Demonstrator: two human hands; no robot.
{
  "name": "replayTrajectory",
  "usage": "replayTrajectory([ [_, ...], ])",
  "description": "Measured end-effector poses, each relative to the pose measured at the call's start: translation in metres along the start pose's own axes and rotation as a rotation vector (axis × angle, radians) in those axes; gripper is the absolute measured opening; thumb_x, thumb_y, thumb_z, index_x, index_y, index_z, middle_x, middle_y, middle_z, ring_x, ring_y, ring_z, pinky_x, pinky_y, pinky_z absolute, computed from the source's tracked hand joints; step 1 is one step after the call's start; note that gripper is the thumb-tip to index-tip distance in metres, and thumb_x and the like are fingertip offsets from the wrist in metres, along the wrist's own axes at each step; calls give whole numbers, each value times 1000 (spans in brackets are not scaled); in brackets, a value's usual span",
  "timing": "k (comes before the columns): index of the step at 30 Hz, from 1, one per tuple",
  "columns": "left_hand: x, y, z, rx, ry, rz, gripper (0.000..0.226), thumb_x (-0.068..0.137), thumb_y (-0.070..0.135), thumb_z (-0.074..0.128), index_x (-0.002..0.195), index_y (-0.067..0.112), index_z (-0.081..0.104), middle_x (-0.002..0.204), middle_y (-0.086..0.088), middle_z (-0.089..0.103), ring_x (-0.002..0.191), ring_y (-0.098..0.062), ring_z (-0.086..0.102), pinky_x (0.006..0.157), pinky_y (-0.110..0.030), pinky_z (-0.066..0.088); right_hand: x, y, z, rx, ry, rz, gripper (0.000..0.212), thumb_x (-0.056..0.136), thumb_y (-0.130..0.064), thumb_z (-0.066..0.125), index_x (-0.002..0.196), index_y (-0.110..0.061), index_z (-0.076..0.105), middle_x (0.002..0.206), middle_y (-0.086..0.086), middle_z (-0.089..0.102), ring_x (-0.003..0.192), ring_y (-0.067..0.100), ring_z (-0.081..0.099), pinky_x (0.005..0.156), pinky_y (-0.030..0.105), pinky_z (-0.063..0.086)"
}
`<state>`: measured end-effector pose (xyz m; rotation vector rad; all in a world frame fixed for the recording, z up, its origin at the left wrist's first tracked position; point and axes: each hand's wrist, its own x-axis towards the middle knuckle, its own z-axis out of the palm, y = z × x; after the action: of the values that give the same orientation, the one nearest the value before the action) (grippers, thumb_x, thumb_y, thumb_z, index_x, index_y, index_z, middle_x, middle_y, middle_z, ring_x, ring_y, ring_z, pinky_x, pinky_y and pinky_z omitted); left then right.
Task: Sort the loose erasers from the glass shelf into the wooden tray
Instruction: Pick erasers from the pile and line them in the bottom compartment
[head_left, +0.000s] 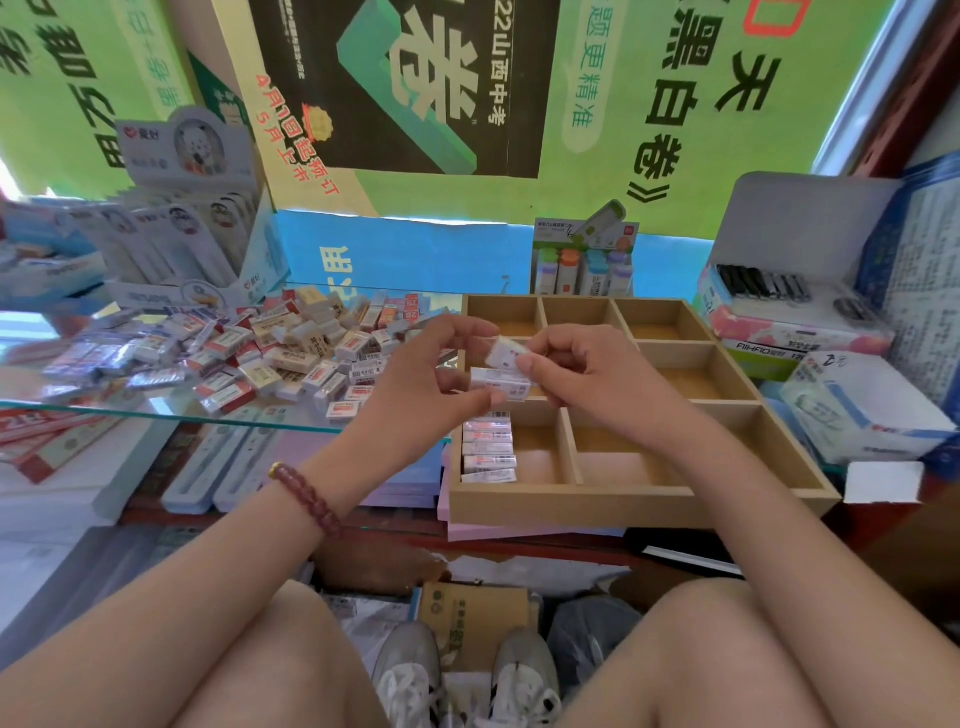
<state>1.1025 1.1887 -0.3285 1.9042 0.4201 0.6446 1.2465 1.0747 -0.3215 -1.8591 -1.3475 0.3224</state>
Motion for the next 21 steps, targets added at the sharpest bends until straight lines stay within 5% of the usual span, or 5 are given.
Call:
replayTrajectory([
  [4,-3,4,1,7,-88,41,44,80,2,69,113,29,59,118,15,57,68,-11,66,74,-25,56,-1,-7,1,-35,-33,-20,15,94,-30,55,91,-23,69,73,5,67,68,18,60,65,34,49],
  [10,-4,2,-1,-33,-41,52,29,80,-2,68,98,21,63,98,7,65,77,-14,70,71,-27,58,-5,-14,1,40,-113,6,23,96,-17,46,103,-20,68,78,6,66,70,15,60,69,30,49],
  [14,-4,2,-3,-56,-21,48,31,79,-2,68,95,24,63,83,20,64,76,-9,70,71,-23,57,-4,-11,0,84,-135,36,30,97,-14,38,108,-18,65,80,4,64,76,13,59,78,36,50],
  [17,-4,2,-4,-58,-3,51,35,77,-2,70,100,23,61,92,5,62,73,-10,68,71,-24,57,-5,-8,-2,27,-113,15,17,93,-27,54,109,-27,60,88,-6,63,80,8,59,75,25,50],
  [21,-5,4,-3,0,27,88,37,74,-1,74,98,23,60,93,2,60,67,-18,63,71,-33,56,-5,-10,-2,-22,-109,0,26,76,-45,71,98,-38,57,89,-14,61,80,2,58,69,16,46],
])
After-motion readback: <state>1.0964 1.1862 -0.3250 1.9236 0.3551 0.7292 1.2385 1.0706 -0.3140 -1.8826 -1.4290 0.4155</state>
